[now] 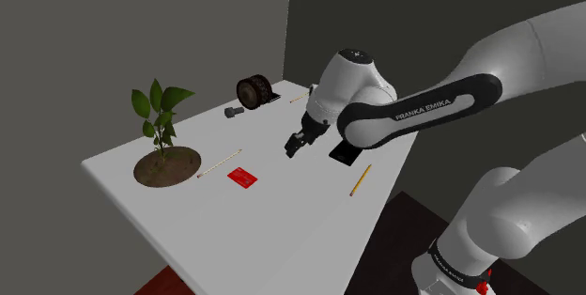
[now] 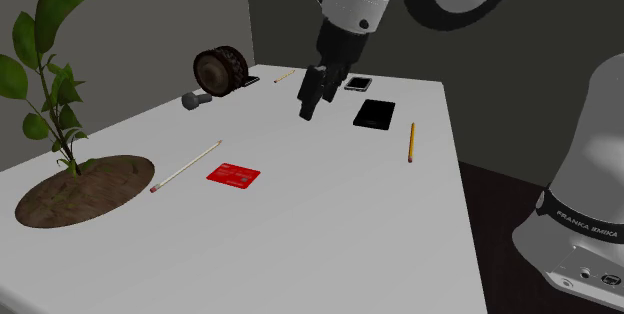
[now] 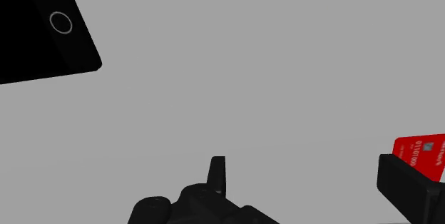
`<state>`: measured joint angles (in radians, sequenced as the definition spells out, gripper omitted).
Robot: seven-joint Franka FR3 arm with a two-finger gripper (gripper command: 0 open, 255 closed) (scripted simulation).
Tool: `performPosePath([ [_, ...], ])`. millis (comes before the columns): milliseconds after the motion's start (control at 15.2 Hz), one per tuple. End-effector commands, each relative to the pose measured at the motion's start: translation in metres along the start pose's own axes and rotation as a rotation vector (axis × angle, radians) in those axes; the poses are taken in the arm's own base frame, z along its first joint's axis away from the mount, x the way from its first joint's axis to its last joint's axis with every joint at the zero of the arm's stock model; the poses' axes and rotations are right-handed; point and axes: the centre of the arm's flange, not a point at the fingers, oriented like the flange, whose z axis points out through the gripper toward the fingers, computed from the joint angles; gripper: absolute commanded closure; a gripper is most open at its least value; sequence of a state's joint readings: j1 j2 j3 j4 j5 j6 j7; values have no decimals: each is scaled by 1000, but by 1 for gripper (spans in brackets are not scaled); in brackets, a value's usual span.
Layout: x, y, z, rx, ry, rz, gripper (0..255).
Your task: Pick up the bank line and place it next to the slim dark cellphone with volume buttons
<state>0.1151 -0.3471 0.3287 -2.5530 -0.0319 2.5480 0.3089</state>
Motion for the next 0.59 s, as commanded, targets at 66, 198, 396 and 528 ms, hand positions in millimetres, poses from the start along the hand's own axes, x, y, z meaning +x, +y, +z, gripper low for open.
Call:
performPosePath([
  [66, 9, -27, 20, 21, 52, -24, 0],
  [198, 16, -45, 34, 33, 84, -40, 0],
  [396, 26, -73, 53, 50, 133, -63, 0],
  [528, 33, -91, 66, 62, 166, -79, 0],
])
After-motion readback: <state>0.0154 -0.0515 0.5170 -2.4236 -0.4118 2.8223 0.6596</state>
